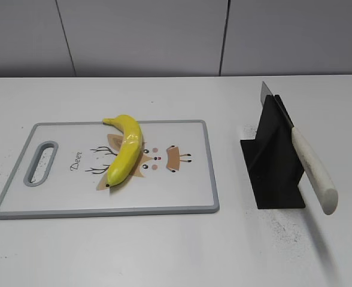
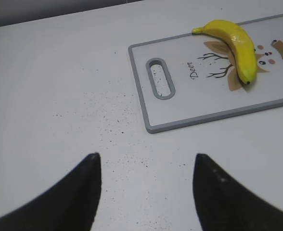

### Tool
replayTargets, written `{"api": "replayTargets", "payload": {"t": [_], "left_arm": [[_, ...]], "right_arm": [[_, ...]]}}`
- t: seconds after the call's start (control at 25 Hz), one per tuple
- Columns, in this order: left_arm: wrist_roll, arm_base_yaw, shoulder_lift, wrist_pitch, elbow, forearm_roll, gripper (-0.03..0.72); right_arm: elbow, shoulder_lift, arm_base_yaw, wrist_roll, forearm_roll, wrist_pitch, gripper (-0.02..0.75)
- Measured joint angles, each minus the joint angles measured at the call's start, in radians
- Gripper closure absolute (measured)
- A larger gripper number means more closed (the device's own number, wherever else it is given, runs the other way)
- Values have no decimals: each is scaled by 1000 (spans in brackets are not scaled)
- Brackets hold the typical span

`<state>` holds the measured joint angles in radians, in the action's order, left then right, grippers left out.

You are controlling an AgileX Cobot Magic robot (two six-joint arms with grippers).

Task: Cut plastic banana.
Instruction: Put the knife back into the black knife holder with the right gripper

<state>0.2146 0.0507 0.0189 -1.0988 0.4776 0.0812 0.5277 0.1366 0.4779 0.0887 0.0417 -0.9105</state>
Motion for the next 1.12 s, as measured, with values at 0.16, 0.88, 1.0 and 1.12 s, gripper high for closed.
{"api": "replayTargets", "payload": {"t": [0.16, 0.88, 1.0, 1.12], "left_arm": [[0, 0, 0, 0, 0, 0, 114], [0, 0, 0, 0, 0, 0, 135], [0, 0, 0, 0, 0, 0, 139], [0, 0, 0, 0, 0, 3, 140]], "right_arm": [[0, -51, 0, 0, 0, -26, 150], [-25, -76, 0, -34, 0, -137, 154], [-25, -127, -19, -34, 0, -135, 154], [-25, -142, -59, -34, 1, -135, 155]]}}
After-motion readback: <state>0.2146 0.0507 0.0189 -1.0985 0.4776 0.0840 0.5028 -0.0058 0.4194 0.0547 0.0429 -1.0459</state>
